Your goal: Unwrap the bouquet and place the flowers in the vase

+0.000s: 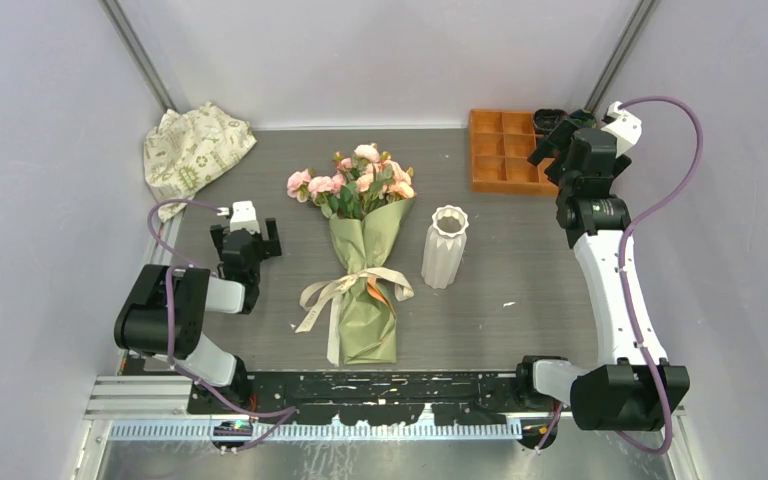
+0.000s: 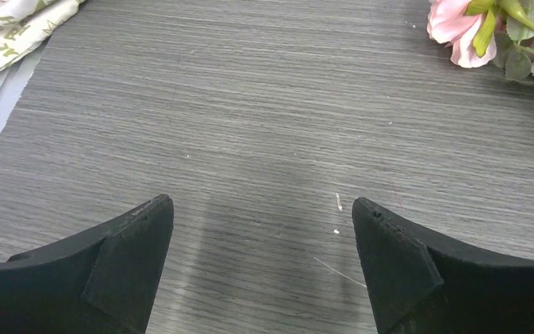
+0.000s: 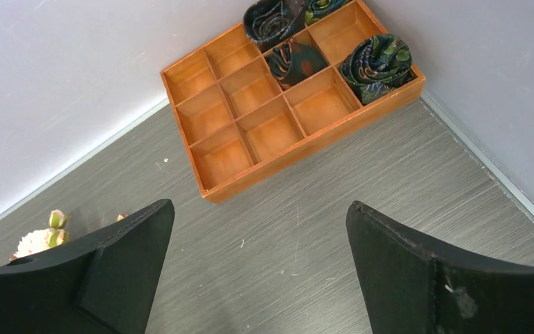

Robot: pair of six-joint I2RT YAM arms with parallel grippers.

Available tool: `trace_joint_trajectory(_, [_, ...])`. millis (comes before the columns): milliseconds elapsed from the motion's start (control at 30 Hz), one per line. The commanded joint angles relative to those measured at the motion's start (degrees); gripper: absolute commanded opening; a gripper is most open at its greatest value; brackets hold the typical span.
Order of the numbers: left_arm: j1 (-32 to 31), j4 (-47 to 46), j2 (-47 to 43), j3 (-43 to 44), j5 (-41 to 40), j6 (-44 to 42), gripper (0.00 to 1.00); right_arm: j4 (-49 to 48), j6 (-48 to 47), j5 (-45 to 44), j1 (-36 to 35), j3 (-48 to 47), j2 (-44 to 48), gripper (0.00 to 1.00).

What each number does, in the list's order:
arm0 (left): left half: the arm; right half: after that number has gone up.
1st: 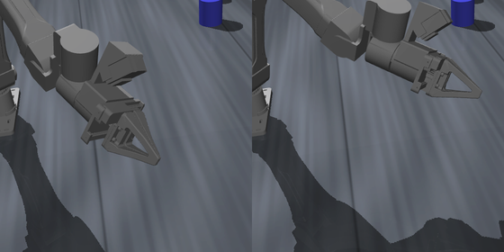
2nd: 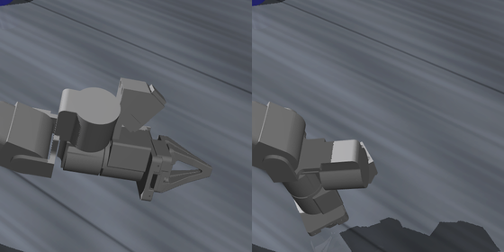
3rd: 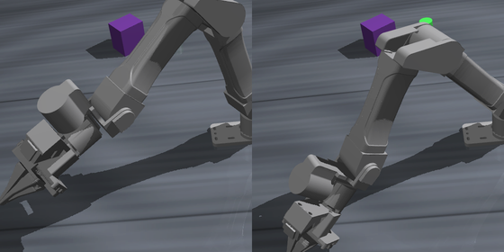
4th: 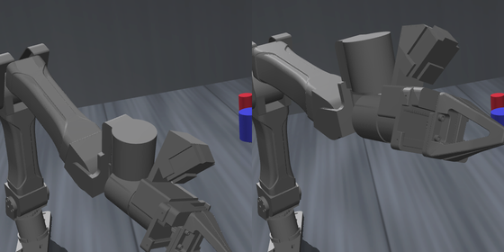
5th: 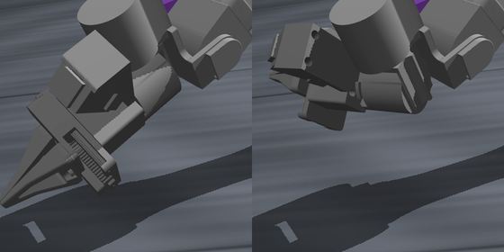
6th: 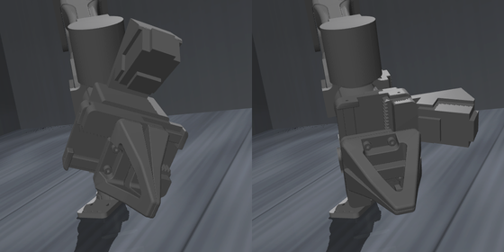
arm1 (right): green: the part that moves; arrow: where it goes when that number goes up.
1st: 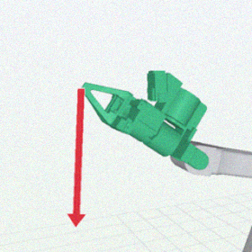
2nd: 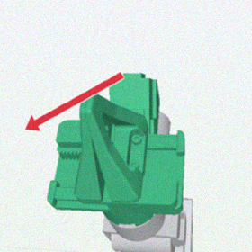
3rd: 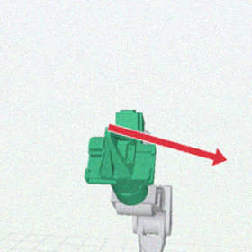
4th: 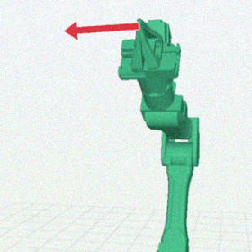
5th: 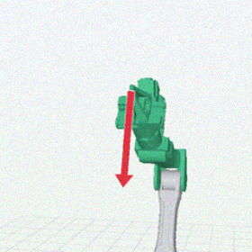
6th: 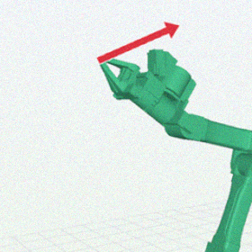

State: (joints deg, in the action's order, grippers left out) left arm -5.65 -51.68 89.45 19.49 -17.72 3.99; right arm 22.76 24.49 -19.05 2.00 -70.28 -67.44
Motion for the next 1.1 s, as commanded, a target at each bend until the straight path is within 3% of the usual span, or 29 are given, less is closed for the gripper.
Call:
trace_joint_trajectory(0, [-2.10,-4.13,-2.78,-0.46,-3.14,-1.98,1.00,1.36,-0.58,2.06,-0.11,-4.05,0.86,1.00])
trace_joint_trajectory(67, [-2.76,-7.91,-2.82,-2.33,-3.95,-2.82,1.00,3.66,-0.87,3.19,-0.08,-6.73,0.09,0.99])
trace_joint_trajectory(133, [-5.94,-10.07,-4.47,-3.10,-12.38,-4.49,1.00,4.23,-1.02,5.24,-0.08,-7.79,0.20,0.99])
trace_joint_trajectory(200, [-10.47,-3.56,-9.48,-0.76,-20.43,-8.06,1.00,1.76,-0.54,7.88,-0.13,-6.35,1.90,1.00])
trace_joint_trajectory(300, [-14.48,8.91,-19.50,5.47,-21.09,-10.80,1.00,-3.59,1.73,12.56,-0.13,-3.14,4.94,0.99])
trace_joint_trajectory(367, [-16.85,19.80,-27.88,10.88,-20.38,-6.38,1.00,-5.68,3.54,16.28,-0.15,-3.19,6.01,1.00])
trace_joint_trajectory(400, [-17.12,28.15,-31.99,14.76,-17.71,1.87,1.00,-6.10,3.96,17.86,-0.14,-3.79,6.20,0.99])
trace_joint_trajectory(467, [-17.11,40.32,-38.41,22.57,-9.60,8.31,1.00,-6.22,4.71,21.86,-0.14,-5.23,6.62,0.99])
trace_joint_trajectory(667, [-17.16,56.97,-40.64,48.32,22.83,10.10,1.00,-0.87,6.44,32.17,-0.15,-13.48,7.48,0.99])
trace_joint_trajectory(800, [-17.21,53.27,-40.51,55.76,30.40,20.65,1.00,0.70,8.04,44.11,-0.15,-19.07,6.44,1.00])
trace_joint_trajectory(867, [-17.27,52.03,-40.91,57.28,37.73,18.93,1.00,-2.91,10.09,46.60,-0.24,-18.07,8.19,1.00])
trace_joint_trajectory(967, [-17.20,52.22,-41.76,58.02,37.39,24.00,1.00,-5.76,12.13,51.00,-0.54,-18.42,9.82,1.00])
trace_joint_trajectory(1067, [-17.20,42.82,-42.49,54.87,47.32,23.95,1.00,-5.92,14.49,55.49,-1.96,-20.67,9.23,0.99])
